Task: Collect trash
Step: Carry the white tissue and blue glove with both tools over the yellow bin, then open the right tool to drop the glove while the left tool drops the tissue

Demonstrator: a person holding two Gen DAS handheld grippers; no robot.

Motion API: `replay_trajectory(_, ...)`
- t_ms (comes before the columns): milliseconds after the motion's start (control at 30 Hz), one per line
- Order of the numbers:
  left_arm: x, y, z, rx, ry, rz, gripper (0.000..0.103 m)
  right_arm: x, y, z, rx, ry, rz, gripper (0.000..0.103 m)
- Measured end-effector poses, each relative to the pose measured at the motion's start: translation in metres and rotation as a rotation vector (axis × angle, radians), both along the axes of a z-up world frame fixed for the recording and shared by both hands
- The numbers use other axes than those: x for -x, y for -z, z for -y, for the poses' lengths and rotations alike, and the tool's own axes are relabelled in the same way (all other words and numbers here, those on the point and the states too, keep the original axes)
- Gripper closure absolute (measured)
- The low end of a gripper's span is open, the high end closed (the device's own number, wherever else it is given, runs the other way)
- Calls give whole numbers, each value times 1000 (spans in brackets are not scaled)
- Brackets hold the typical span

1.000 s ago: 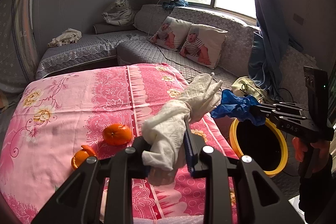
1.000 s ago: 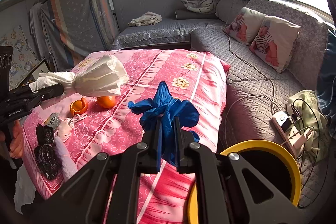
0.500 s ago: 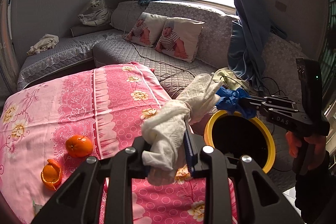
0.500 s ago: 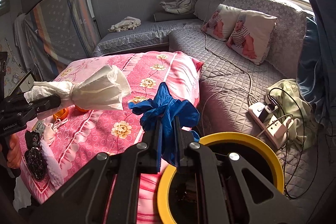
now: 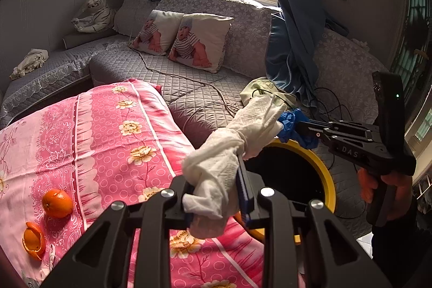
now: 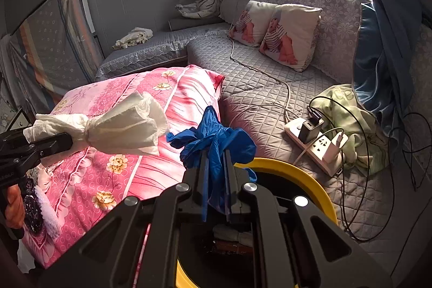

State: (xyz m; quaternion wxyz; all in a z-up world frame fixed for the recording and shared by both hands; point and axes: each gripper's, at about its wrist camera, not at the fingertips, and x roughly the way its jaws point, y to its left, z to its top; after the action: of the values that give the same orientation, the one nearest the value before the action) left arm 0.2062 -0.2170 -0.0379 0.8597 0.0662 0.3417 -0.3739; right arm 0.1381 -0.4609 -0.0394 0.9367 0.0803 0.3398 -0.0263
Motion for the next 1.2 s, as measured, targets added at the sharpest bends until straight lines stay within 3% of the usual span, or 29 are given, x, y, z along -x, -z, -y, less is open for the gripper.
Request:
replay_trajectory(467,-1,28,59,-13,77,-79,79,18,27,45,-25,97,-39,95)
replay_trajectory(1000,2,75,106,-90,137,-160,78,35,53,76,-64,166,-67,95)
replay_trajectory(1067,2,81,109,-97,135,-169,72,37,53,81,-70,179,-65,94)
replay_trajectory(1200,3,87,108,-90,129,-188,48,41,52,87,-72,196,-60,94)
